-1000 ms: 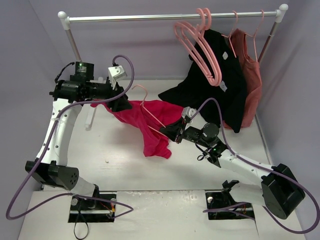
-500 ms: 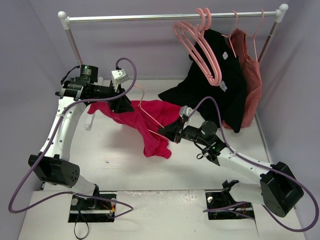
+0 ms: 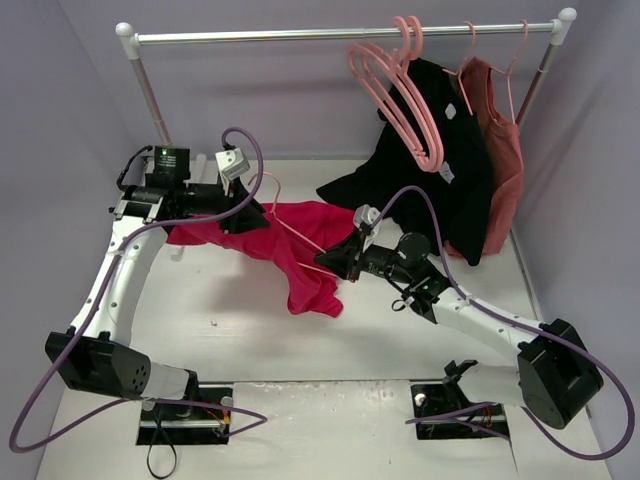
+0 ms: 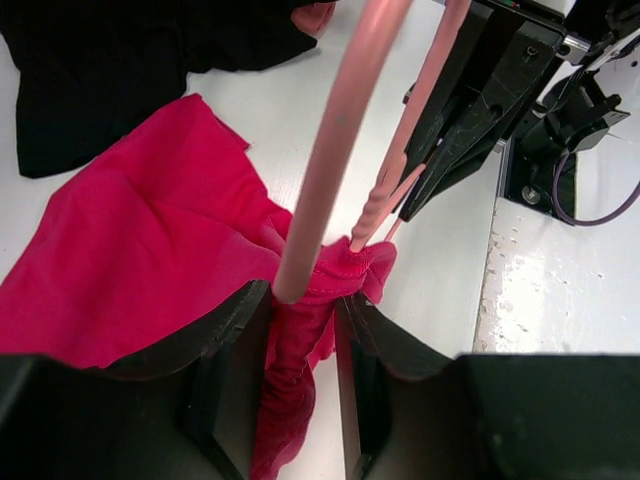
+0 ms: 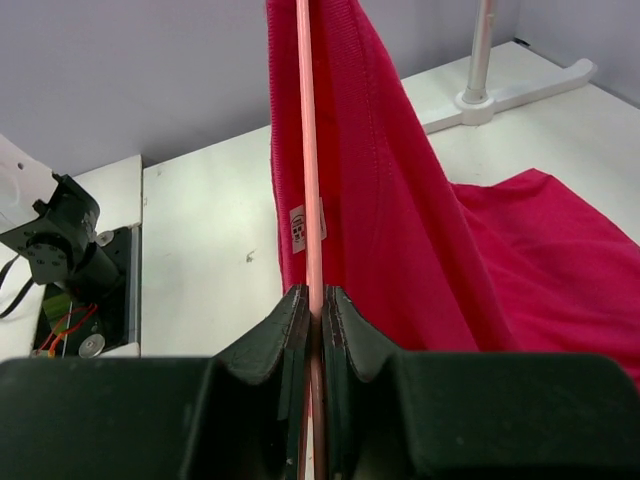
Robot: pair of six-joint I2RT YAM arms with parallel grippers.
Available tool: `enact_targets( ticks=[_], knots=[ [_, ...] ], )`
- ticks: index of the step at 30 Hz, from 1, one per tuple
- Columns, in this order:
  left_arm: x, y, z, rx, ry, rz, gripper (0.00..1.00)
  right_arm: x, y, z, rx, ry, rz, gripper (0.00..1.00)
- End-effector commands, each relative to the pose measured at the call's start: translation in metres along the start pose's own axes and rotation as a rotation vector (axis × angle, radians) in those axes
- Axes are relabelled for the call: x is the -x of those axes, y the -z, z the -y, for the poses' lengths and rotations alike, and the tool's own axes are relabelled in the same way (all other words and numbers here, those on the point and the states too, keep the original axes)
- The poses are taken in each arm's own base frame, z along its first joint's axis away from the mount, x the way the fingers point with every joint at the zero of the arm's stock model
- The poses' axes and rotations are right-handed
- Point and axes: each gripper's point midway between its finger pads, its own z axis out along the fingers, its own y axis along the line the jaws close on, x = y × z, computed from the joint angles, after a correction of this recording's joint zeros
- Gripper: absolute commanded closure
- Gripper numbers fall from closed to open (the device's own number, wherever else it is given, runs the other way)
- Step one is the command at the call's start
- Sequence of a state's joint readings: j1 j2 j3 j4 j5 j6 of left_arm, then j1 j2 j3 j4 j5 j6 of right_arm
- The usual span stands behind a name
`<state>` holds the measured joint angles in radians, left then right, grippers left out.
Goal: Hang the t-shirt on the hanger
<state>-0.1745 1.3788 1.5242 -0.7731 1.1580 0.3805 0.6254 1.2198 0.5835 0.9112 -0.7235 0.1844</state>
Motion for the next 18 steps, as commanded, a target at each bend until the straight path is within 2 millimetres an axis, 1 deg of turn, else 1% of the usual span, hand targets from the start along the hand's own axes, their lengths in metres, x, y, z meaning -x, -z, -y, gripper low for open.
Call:
enact_targets(
  ticks=[1, 3, 5, 7, 8, 9, 10, 11, 12, 13, 14, 15, 16, 17, 18],
  knots=[
    [0.012, -0.004, 0.021, -0.099, 0.004, 0.05, 0.69, 0.087, -0.009, -0.01, 0.031, 0.172, 0.227, 1.0],
    [0.009, -0.006, 0.022, -0.105, 0.009, 0.046, 0.68, 0.089, -0.01, -0.01, 0.033, 0.173, 0.228, 1.0],
    [0.006, -0.009, 0.022, -0.11, 0.017, 0.043, 0.68, 0.087, -0.012, -0.008, 0.031, 0.166, 0.218, 1.0],
    [0.004, -0.01, 0.021, -0.106, 0.019, 0.046, 0.73, 0.085, -0.013, -0.005, 0.023, 0.158, 0.21, 1.0],
    [0.004, -0.01, 0.022, -0.103, 0.017, 0.047, 0.76, 0.085, -0.013, -0.004, 0.015, 0.155, 0.207, 0.96],
    [0.004, -0.009, 0.021, -0.095, 0.011, 0.05, 0.86, 0.084, -0.013, 0.0, -0.002, 0.152, 0.203, 0.91],
    [0.001, -0.01, 0.016, -0.072, 0.016, 0.042, 0.92, 0.082, -0.012, 0.005, -0.039, 0.142, 0.193, 0.85],
    [0.002, -0.009, 0.016, -0.054, 0.009, 0.044, 0.98, 0.082, -0.011, 0.008, -0.059, 0.138, 0.188, 0.74],
    [0.005, -0.009, 0.012, -0.032, -0.001, 0.055, 1.0, 0.081, -0.01, 0.011, -0.082, 0.134, 0.18, 0.7],
    [0.003, -0.009, 0.007, 0.001, -0.005, 0.053, 1.0, 0.08, -0.006, 0.014, -0.109, 0.128, 0.165, 0.66],
    [0.003, -0.009, 0.005, 0.018, -0.02, 0.064, 1.0, 0.081, -0.003, 0.022, -0.162, 0.123, 0.166, 0.55],
    [0.001, -0.008, 0.004, 0.032, -0.016, 0.063, 1.0, 0.076, 0.001, 0.028, -0.2, 0.106, 0.142, 0.5],
    [-0.001, -0.008, 0.001, 0.051, -0.017, 0.06, 1.0, 0.081, 0.007, 0.03, -0.232, 0.105, 0.15, 0.45],
    [-0.004, -0.007, -0.003, 0.087, -0.015, 0.053, 1.0, 0.084, 0.013, 0.038, -0.297, 0.096, 0.154, 0.38],
    [-0.004, -0.007, -0.005, 0.11, -0.019, 0.053, 1.0, 0.084, 0.017, 0.044, -0.337, 0.086, 0.149, 0.35]
  ],
)
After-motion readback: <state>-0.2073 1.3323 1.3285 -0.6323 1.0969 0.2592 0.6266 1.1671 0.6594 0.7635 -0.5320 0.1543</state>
